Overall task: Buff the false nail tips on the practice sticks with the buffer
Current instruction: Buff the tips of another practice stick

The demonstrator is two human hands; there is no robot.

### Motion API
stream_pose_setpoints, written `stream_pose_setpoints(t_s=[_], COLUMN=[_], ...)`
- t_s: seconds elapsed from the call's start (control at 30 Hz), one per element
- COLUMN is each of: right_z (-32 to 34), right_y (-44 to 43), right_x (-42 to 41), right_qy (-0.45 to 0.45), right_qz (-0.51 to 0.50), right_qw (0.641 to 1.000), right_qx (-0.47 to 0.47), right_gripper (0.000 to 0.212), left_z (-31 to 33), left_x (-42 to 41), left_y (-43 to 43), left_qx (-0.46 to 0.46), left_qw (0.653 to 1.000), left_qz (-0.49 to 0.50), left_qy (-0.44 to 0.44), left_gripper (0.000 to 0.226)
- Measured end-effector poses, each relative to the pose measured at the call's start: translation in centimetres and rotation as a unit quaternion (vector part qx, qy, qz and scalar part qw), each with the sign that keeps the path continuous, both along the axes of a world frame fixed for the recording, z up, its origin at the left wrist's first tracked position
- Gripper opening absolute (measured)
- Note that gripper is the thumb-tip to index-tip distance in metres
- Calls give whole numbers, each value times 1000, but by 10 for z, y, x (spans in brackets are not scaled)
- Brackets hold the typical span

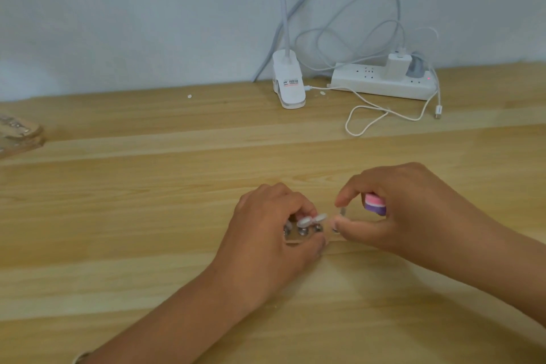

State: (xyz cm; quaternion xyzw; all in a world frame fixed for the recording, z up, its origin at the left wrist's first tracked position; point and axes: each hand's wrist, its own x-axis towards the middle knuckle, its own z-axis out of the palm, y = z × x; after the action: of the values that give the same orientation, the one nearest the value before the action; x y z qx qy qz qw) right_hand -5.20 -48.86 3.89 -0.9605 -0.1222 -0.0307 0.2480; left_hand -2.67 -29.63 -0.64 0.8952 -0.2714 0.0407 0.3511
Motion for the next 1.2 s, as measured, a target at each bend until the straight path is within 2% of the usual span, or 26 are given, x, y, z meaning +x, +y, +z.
stream_pose_setpoints(t_s=[0.1,0.17,0.23,0.3,0.43,0.5,0.57,0.67,0.77,0.8,0.83,0.9,0.97,1.07,1.2], right_z=[5,14,24,29,24,18,11,-2,-20,-26,-32,-40,-44,-47,-44], right_y=[-4,-13,-19,-16,9,15,20,18,10,6,2,-6,-9,-6,-1], right_x=[4,10,16,19,24,28,32,33,35,36,35,31,26,31,39], right_qy=[0,-28,-54,-54,-54,-47,-33,-34,12,22,16,-6,-37,-132,-103], right_qz=[-8,-30,-34,0,87,91,101,99,76,49,26,31,67,75,65], right_qw=[1000,999,997,996,975,966,961,968,956,953,952,954,954,953,934], right_qx=[-4,14,40,76,195,238,254,228,284,299,304,300,290,261,337], right_gripper=[11,12,17,19,22,27,32,41,27,28,29,19,13,19,25], left_z=[-1,-1,0,7,19,19,16,11,7,7,7,6,5,3,0], left_x=[-1,-2,-2,-2,0,2,5,12,17,18,19,22,23,25,31], left_y=[-1,0,-1,-1,3,7,11,15,18,18,18,17,15,15,16], left_qx=[-3,0,-2,-51,-198,-234,-263,-298,-323,-336,-350,-373,-377,-361,-328], left_qw=[1000,1000,1000,999,980,971,963,952,941,935,928,914,908,911,923], left_qz=[0,-2,-4,1,-30,-35,-24,-2,12,14,15,12,3,-8,-27], left_qy=[9,13,15,19,-6,27,47,62,98,114,128,155,183,200,199], left_gripper=[15,16,27,38,24,22,21,13,11,13,14,14,14,14,17])
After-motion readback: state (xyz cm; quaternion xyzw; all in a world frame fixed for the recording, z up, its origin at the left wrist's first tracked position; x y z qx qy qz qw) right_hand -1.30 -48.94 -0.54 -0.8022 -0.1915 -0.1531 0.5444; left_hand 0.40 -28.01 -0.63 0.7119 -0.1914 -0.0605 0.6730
